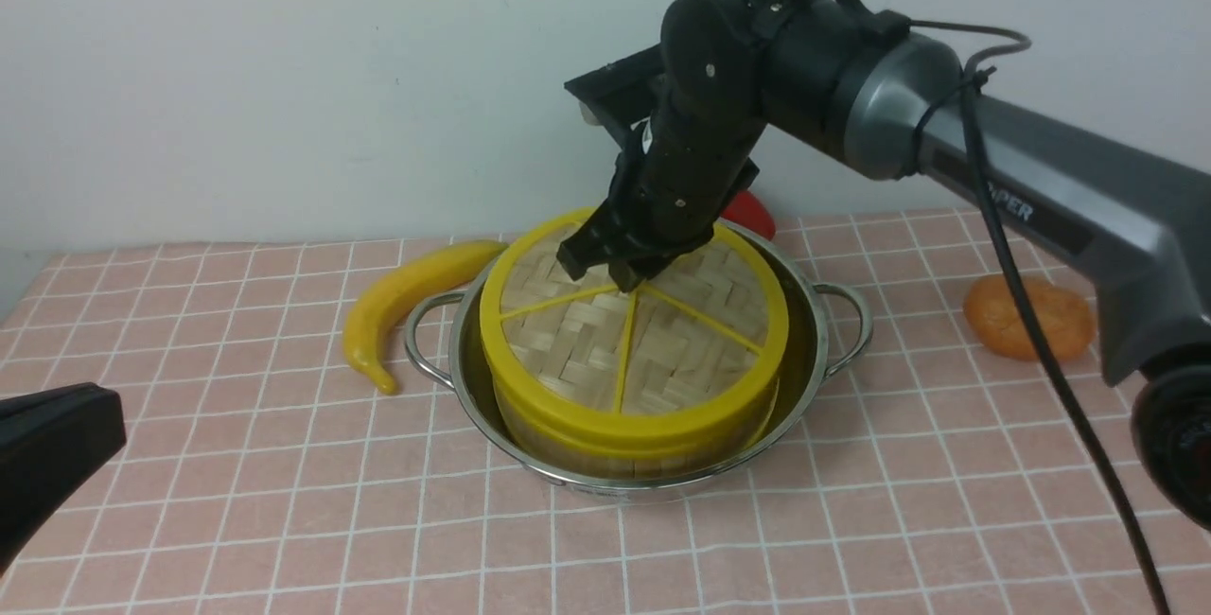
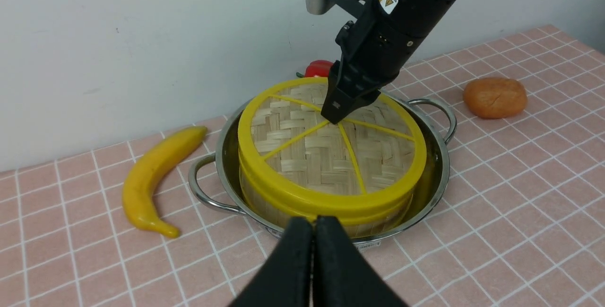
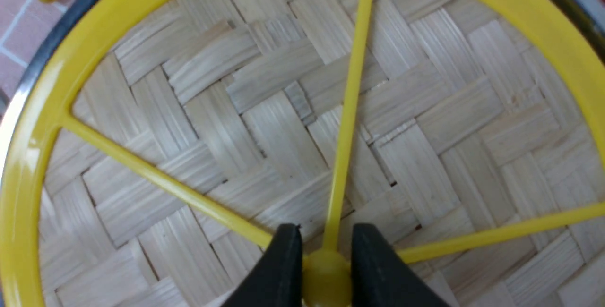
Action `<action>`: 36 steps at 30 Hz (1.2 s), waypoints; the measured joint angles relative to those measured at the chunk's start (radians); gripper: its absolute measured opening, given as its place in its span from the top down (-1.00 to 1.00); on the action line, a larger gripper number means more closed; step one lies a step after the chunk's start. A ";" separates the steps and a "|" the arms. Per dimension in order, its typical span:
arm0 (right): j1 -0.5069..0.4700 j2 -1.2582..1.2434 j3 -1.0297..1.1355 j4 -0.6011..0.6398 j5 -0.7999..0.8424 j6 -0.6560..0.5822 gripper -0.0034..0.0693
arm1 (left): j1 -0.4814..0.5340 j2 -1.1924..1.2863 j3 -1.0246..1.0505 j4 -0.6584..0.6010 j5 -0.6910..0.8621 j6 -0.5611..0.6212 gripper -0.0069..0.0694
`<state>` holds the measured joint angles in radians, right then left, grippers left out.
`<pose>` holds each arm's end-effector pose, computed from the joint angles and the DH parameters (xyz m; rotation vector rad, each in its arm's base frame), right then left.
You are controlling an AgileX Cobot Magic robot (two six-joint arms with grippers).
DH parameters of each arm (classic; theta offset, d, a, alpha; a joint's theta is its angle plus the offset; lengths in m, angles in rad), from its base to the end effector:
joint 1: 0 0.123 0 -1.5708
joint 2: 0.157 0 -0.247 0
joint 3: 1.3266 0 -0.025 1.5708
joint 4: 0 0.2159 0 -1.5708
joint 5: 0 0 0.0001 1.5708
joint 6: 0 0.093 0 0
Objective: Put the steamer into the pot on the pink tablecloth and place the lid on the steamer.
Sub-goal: 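Place the bamboo steamer lid onto the steamer basket in the pot with the right gripper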
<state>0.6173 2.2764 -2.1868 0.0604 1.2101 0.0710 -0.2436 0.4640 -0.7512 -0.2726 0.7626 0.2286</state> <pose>0.3526 0.2567 0.2212 -0.7440 2.7136 0.2519 0.0697 -0.0352 0.3359 0.3879 1.9081 -0.3237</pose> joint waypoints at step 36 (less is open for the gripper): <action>0.000 0.033 -0.030 -0.001 0.015 0.002 0.51 | 0.000 0.000 0.000 0.019 0.000 0.000 0.81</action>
<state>0.6176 2.3089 -2.2165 0.0596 1.2251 0.0727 -0.2436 0.4640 -0.7512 -0.2538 0.7626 0.2286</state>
